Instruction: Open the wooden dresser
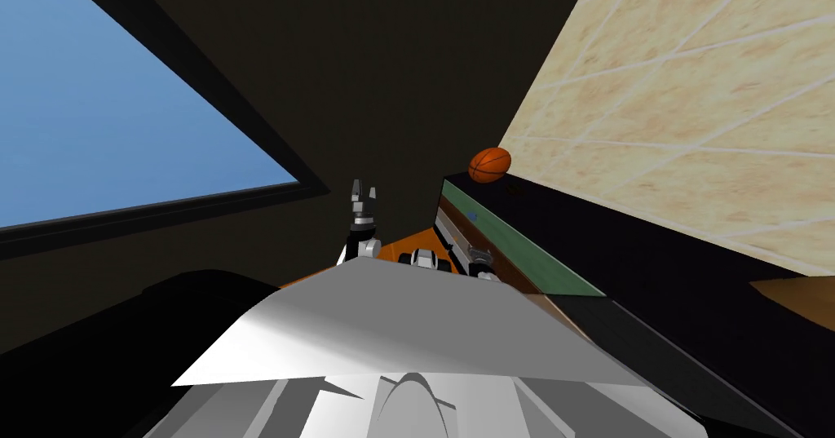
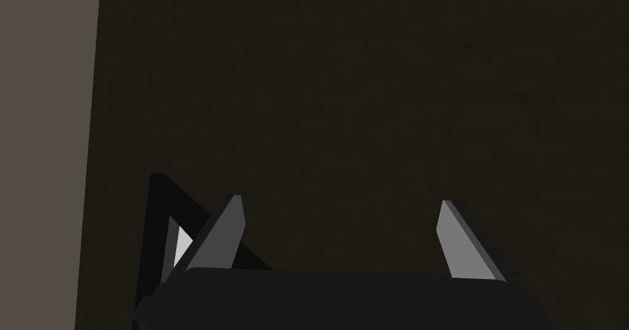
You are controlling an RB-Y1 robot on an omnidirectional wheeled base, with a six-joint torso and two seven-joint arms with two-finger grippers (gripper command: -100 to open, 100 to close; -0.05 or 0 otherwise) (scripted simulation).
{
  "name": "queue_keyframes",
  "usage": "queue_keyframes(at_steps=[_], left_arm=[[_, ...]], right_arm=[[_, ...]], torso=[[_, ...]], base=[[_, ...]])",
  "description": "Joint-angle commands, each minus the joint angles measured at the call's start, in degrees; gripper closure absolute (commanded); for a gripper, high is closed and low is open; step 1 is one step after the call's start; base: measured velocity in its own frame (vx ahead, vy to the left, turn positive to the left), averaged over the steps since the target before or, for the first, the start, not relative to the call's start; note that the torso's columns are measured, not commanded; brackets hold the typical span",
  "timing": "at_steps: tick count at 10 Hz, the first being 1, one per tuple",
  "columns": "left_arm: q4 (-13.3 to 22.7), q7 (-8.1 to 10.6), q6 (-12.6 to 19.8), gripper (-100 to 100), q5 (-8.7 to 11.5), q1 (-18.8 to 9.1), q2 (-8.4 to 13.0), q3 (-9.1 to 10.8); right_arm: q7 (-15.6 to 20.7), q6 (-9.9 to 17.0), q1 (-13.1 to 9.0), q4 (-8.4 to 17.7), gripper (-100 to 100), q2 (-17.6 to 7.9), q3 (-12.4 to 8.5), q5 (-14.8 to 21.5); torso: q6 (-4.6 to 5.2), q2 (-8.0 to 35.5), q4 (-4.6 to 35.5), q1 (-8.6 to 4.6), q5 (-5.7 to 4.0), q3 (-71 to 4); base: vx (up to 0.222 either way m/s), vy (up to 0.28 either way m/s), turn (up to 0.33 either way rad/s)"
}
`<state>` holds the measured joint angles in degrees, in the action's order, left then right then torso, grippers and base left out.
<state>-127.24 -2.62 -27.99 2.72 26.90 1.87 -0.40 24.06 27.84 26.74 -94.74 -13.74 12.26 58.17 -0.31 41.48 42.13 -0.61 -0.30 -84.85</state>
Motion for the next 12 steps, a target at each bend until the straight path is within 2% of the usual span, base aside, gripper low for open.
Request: queue_keyframes(at_steps=[1,3,7,12], left_arm=[[0.0,0.00,0.0,0,0.0,0.0,0.0,0.00],[0.0,0.00,0.0,0,0.0,0.0,0.0,0.00],[0.0,0.00,0.0,0,0.0,0.0,0.0,0.00],[0.0,0.00,0.0,0,0.0,0.0,0.0,0.00]], right_arm=[[1.5,2.4,-0.5,2.3,-100,-0.8,0.2,2.8],[3.0,4.8,-0.9,4.9,-100,-1.4,0.5,5.7],[4.7,7.6,-1.3,7.7,-100,-2.0,0.9,9.0],[8.2,13.3,-2.1,13.3,-100,-3.4,1.6,16.0]], torso=[[-0.06,-0.1,0.0,-0.09,-0.06,0.0],[0.07,0.2,0.0,0.14,0.07,0.0],[0.10,0.5,0.2,0.27,0.15,0.2],[0.30,0.8,0.2,0.72,0.32,0.3]], base=[[0.052,0.075,0.040],[0.071,0.077,0.043],[0.067,0.071,0.035],[0.073,0.086,0.055]])
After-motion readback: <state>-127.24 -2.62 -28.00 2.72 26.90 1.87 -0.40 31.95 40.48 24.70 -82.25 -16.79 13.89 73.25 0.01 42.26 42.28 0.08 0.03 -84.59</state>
